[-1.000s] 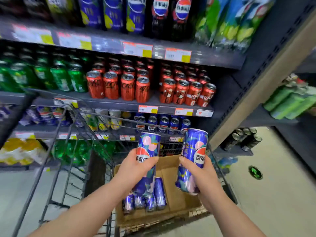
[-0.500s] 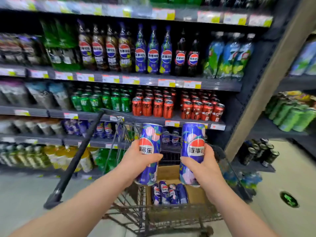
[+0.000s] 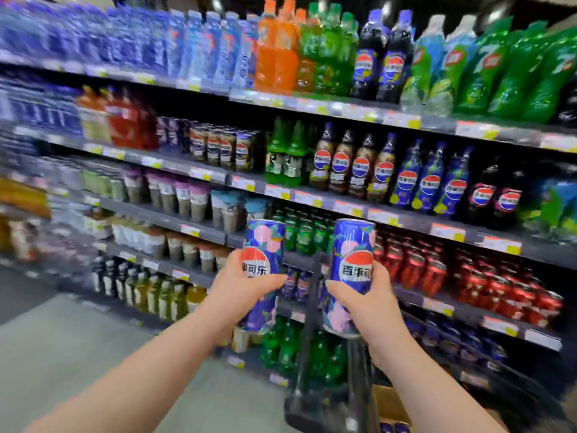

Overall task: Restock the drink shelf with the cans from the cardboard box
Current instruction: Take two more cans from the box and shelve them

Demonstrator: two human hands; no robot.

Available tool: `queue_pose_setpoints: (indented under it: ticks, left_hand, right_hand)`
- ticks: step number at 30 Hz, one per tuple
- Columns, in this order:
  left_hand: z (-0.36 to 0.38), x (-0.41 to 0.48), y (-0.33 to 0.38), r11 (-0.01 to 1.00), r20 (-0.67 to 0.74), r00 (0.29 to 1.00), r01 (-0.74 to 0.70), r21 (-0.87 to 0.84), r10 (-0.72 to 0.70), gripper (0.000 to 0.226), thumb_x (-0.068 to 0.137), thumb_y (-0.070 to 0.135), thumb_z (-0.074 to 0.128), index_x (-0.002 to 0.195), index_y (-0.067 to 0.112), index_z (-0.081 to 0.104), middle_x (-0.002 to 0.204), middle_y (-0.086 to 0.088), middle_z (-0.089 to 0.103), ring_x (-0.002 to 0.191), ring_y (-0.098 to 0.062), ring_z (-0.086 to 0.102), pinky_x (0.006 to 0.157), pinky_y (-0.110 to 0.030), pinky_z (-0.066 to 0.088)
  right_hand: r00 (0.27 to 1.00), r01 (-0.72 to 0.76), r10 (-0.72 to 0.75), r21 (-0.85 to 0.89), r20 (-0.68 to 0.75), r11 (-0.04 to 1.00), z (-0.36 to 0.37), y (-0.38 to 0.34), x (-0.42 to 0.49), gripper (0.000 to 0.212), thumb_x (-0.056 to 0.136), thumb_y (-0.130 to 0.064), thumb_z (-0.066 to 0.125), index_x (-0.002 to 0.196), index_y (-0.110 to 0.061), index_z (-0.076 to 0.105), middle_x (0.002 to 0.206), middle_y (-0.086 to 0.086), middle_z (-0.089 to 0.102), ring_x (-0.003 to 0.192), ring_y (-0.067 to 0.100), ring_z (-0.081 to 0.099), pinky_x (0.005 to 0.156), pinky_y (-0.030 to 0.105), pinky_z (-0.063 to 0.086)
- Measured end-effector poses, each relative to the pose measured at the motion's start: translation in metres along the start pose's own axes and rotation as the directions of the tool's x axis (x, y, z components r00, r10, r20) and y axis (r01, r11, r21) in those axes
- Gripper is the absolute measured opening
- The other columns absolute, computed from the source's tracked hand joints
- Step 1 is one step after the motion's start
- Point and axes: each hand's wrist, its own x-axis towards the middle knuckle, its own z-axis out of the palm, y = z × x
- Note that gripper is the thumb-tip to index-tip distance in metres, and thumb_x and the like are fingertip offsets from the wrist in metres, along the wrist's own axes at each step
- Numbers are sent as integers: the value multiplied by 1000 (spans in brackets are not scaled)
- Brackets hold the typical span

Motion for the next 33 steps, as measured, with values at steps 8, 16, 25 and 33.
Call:
queue_pose_setpoints:
  ticks: [8, 16, 25, 33]
  left_hand:
    - [-212, 60, -20, 1000, -224, 974, -14, -7, 12, 51, 62, 20, 84, 101, 15, 50, 82, -6, 63, 62, -12, 55, 53, -22, 43]
    - [-317, 119, -38, 1000, -358, 933, 11, -18, -17, 57, 67, 19, 82, 112, 13, 48, 86, -4, 63, 69, -14, 59, 56, -23, 46]
    - [-403, 255, -56, 998, -444, 896, 36, 45, -12, 44, 64, 23, 82, 94, 26, 50, 94, -5, 67, 89, -23, 65, 84, -42, 54]
    - [-438, 408, -38, 1000, -408, 913, 4, 6, -1, 43, 65, 23, 82, 93, 23, 49, 96, -13, 67, 86, -24, 65, 77, -38, 54]
  right_hand:
    - [979, 24, -46, 111, 196, 993, 234, -23, 16, 55, 72, -3, 76, 111, -25, 43, 95, -8, 62, 83, 7, 62, 80, 29, 49]
    - [956, 27, -40, 48, 291, 998, 357, -28, 60, 64, 68, -11, 81, 115, -27, 40, 98, -14, 59, 95, 12, 63, 94, 42, 51]
    - [923, 2, -52, 131, 381, 991, 493, -8, 178, 63, 68, -7, 80, 115, -24, 42, 101, -8, 61, 90, 12, 63, 88, 39, 52]
    - [919, 36, -87, 138, 384, 990, 583, -20, 332, 62, 68, -7, 80, 116, -22, 43, 103, -6, 61, 90, 10, 61, 82, 34, 50]
